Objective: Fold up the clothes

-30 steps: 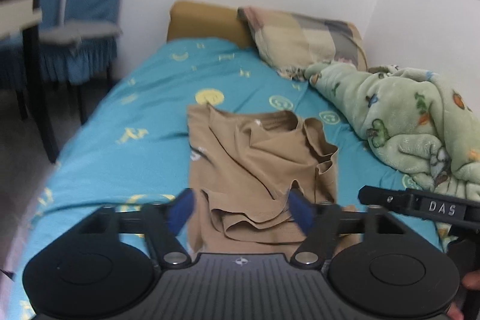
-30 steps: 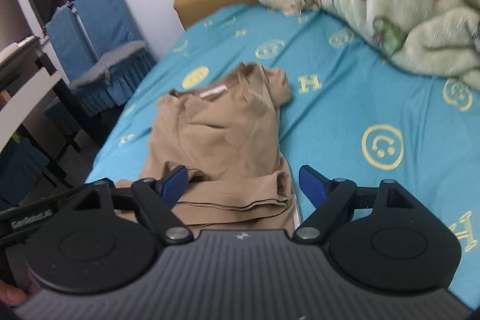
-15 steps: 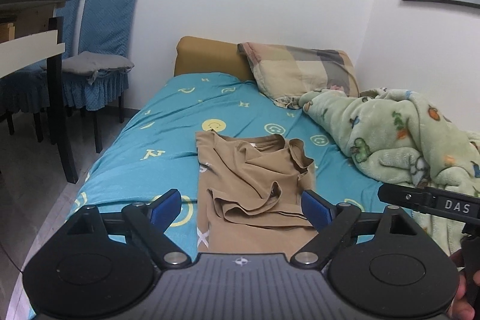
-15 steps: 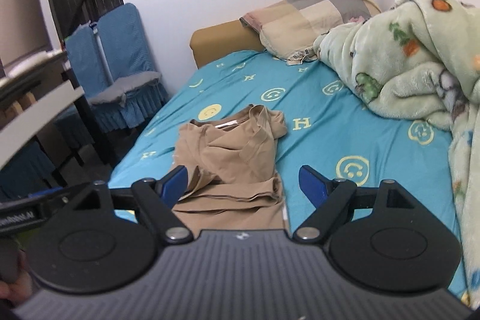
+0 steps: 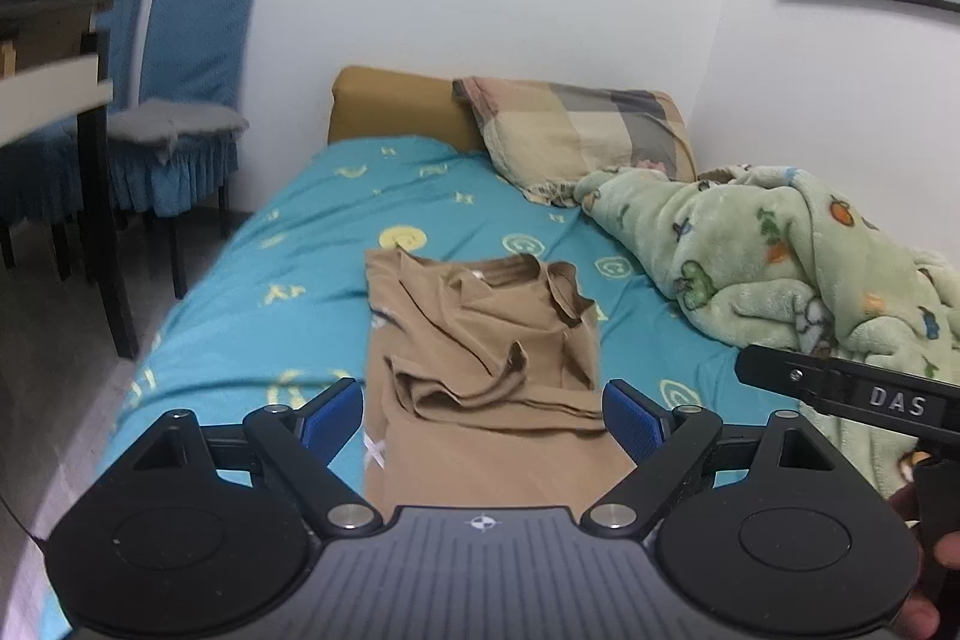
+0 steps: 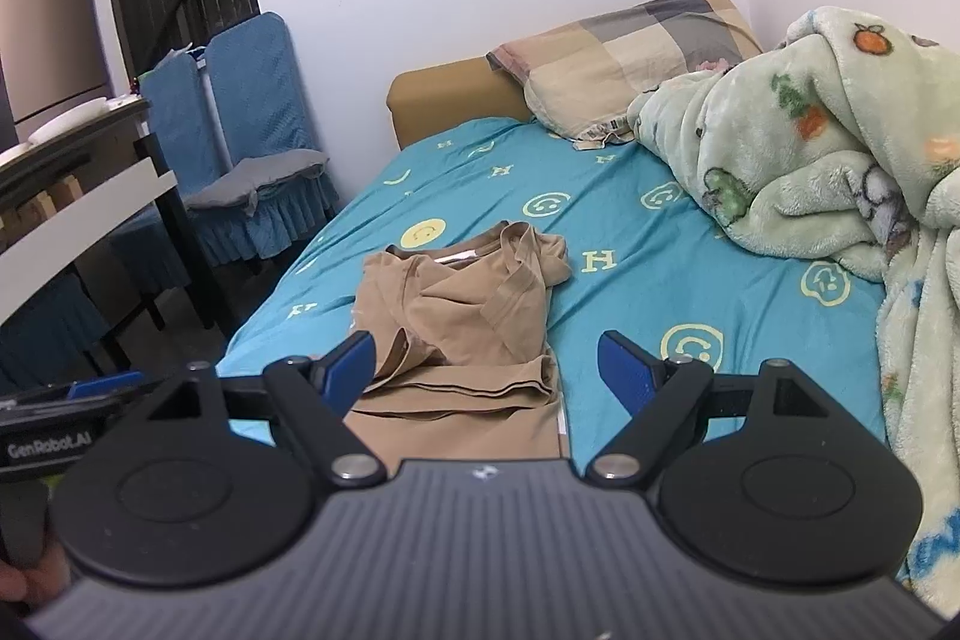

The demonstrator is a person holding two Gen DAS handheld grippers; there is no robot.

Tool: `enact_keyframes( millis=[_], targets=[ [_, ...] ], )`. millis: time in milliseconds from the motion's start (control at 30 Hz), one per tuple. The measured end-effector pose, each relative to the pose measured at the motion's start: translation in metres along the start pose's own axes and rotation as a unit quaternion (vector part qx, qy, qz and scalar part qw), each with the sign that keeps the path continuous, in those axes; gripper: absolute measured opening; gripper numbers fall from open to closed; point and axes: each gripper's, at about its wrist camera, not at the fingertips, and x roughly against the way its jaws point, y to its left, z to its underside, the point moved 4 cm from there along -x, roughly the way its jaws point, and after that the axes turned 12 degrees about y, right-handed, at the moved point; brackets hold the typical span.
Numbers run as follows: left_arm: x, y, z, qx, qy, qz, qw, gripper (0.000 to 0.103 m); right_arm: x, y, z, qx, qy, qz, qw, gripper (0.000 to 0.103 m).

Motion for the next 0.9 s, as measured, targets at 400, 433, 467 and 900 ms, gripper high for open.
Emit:
enact_keyframes(
  millis=[400, 433, 467, 900],
  targets=[
    [-0.073, 0.058, 0.047, 0.256, 0.188, 0.107, 0.9421, 0.088, -0.011, -0.002, 0.004, -0.005, 0.022, 0.028, 0.999, 0.083],
    [-0.08, 0.062, 0.053, 0.278, 0.2, 0.114, 0.9326, 0.088, -0.011, -0.002, 0.004, -0.007, 0.024, 0.029, 0.999, 0.083],
    [-0.087, 0.066, 0.057, 0.298, 0.209, 0.119, 0.9238, 0.088, -0.012, -0.003, 0.004, -0.009, 0.026, 0.031, 0.999, 0.083],
    [-0.119, 0.098, 0.07, 0.435, 0.157, 0.099, 0.881, 0.035, -0.021, -0.007, 0.008, -0.018, 0.04, 0.048, 0.998, 0.083]
  ],
)
